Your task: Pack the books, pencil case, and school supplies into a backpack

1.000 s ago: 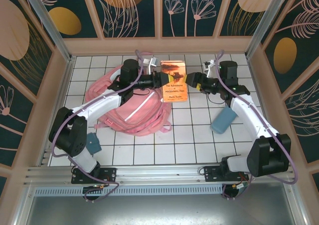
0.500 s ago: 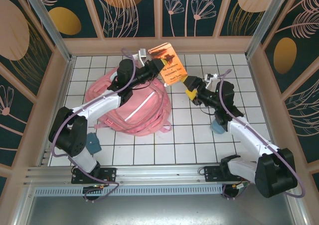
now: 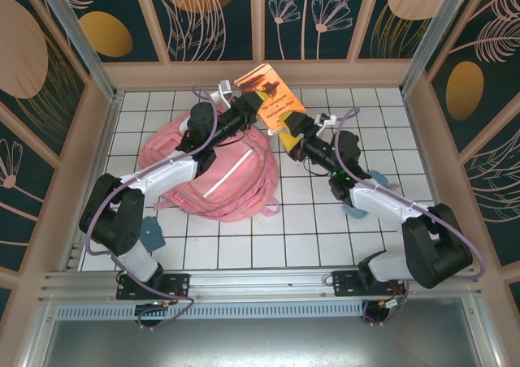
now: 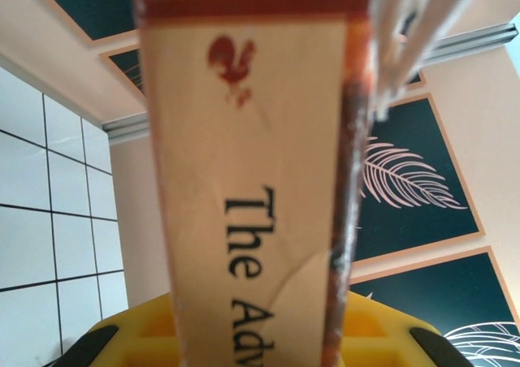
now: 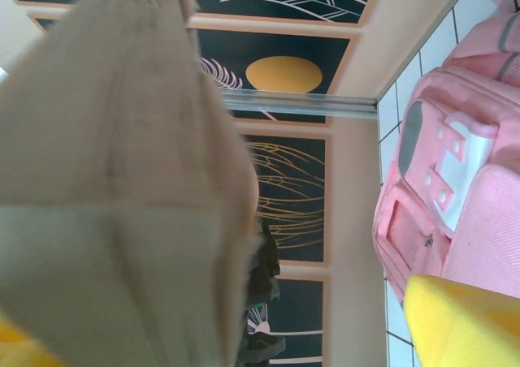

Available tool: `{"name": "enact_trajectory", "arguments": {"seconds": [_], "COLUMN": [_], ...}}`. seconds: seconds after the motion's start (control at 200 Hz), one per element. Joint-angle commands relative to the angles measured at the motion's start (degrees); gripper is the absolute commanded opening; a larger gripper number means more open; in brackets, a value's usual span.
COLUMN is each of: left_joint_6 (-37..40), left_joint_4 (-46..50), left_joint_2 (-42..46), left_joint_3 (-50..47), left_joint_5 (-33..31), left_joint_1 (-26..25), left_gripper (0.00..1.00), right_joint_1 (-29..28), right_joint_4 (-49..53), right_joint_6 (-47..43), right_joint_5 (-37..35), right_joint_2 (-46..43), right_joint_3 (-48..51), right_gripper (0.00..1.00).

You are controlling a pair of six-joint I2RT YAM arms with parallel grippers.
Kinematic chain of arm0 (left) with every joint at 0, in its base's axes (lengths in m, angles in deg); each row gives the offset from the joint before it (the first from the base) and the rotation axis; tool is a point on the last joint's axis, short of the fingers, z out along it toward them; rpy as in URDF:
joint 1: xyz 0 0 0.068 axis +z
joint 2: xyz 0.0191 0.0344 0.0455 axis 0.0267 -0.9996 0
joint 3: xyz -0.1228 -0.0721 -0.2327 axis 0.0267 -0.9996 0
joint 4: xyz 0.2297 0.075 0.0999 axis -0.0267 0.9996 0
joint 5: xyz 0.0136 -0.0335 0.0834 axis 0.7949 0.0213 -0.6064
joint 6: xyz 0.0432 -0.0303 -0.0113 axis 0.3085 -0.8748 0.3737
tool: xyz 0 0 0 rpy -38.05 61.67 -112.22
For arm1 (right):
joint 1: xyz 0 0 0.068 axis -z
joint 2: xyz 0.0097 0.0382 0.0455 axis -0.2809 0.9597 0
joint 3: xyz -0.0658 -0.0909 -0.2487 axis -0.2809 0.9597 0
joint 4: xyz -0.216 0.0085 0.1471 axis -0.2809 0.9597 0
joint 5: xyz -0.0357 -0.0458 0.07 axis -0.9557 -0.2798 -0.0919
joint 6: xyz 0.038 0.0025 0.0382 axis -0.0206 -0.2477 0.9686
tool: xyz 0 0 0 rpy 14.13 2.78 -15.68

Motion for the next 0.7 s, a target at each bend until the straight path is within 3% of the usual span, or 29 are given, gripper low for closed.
{"name": "enact_trajectory", "arguments": {"seconds": [0.0, 0.155, 0.27, 0.325, 0.43, 0.531, 0.696], "left_joint_6": [-2.33, -2.9, -2.87, -2.39, 0.91, 6.05, 21.93], "left_joint_4": [-6.96, -6.63, -6.02, -5.19, 1.36, 10.94, 33.39], "left_joint_2": [1.6, 2.57, 3.1, 3.52, 5.13, 7.89, 11.91], "left_joint_3": [-0.39, -1.36, -1.62, -1.89, -2.31, -4.09, -4.72], "left_joint_5": [0.05, -0.17, 0.34, 0.4, 0.18, -2.76, -9.08], "left_joint_1": [0.26, 0.31, 0.28, 0.35, 0.28, 0.31, 0.27], "left_gripper": [0.2, 0.22, 0.31, 0.39, 0.67, 0.82, 0.92], "right_joint_1": [-1.15, -2.87, -4.22, -4.22, -3.67, -3.59, 0.11], "right_joint_4": [-7.44, -6.06, -3.45, -3.02, 0.88, 7.14, 18.62], "right_joint_6": [3.33, 2.97, 0.23, -1.32, -5.35, -9.42, -17.42], "right_joint_5": [-4.17, -12.71, -17.55, -18.45, -19.47, -19.46, -20.15], "right_joint_2": [1.01, -2.06, -5.33, -6.55, -8.94, -11.12, -15.97], "right_joint_3": [-1.96, 1.68, 2.7, 2.86, 2.3, 0.83, -0.24], "right_gripper": [0.75, 0.56, 0.42, 0.31, 0.17, 0.14, 0.14]}}
